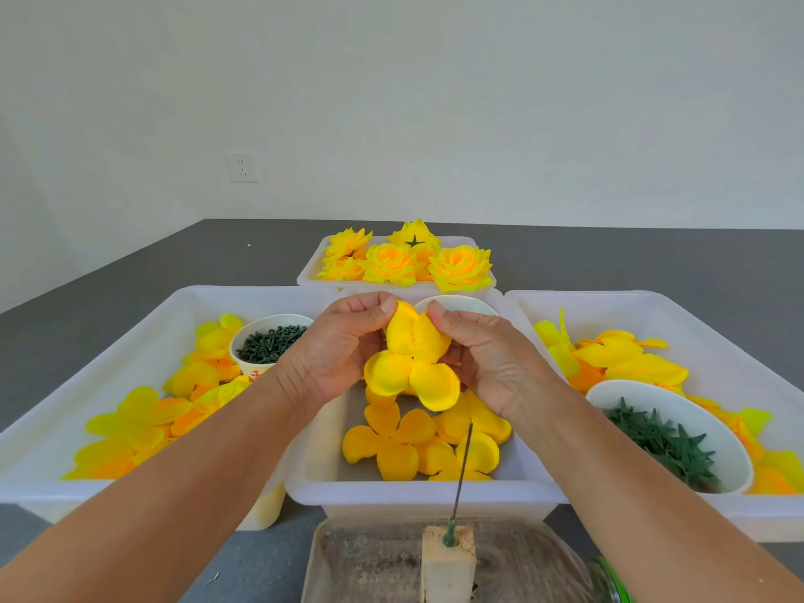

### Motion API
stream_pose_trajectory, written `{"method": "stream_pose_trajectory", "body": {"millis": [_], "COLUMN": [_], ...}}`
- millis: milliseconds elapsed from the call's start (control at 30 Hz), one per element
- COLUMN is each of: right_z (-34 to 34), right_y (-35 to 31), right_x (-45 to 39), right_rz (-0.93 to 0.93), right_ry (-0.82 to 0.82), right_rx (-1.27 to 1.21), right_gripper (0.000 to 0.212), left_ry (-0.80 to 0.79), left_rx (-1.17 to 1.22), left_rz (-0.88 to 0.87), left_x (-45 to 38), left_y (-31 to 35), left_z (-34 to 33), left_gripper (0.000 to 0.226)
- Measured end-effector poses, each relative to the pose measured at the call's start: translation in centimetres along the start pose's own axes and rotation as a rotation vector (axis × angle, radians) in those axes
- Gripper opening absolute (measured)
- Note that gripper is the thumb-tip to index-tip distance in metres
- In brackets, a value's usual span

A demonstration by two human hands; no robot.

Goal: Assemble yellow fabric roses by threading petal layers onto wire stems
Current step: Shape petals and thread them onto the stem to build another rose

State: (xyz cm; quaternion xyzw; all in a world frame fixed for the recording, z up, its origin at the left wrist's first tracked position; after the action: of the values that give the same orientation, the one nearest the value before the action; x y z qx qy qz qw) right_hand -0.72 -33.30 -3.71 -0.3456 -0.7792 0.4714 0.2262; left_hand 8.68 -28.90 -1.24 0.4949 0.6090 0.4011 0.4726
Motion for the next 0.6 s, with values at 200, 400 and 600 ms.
{"method": "stream_pose_trajectory", "body": {"millis": [200, 400, 600], "right_z": [-0.8, 2.0, 1.7], "right_y": [-0.5, -2.3, -0.9], "right_x": [0.8, 1.0, 0.7], "right_rz": [-0.032, 0.272, 0.086], "right_ry": [-0.089, 0.205, 0.104], "right_rx": [-0.141, 0.406, 0.248], "right_gripper": [0.026, 0.017, 0.035], "left_ry": [0.010, 0.101, 0.137], "left_rx": [-0.138, -0.499, -0.493], "left_rz": [-0.012, -0.028, -0.026], "left_x": [-0.2, 0.2, 0.1], "left_y": [-0.4, -0.8, -0.6], "left_z": [-0.5, 0.4, 0.9], "left_gripper": [0.017, 0.007, 0.008]}}
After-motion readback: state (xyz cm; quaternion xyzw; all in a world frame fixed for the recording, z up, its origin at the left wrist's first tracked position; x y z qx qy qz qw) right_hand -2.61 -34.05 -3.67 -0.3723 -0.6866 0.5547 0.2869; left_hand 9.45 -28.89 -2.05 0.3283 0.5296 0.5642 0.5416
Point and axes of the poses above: each hand's wrist, its own x-axis away from the middle knuckle, its own z-axis out of the back of the hand, y = z × x, the point moved 9 cm from there along -x, towards the middle knuckle, and after that the axes turned 5 degrees about -x, right-handed, at the moved point
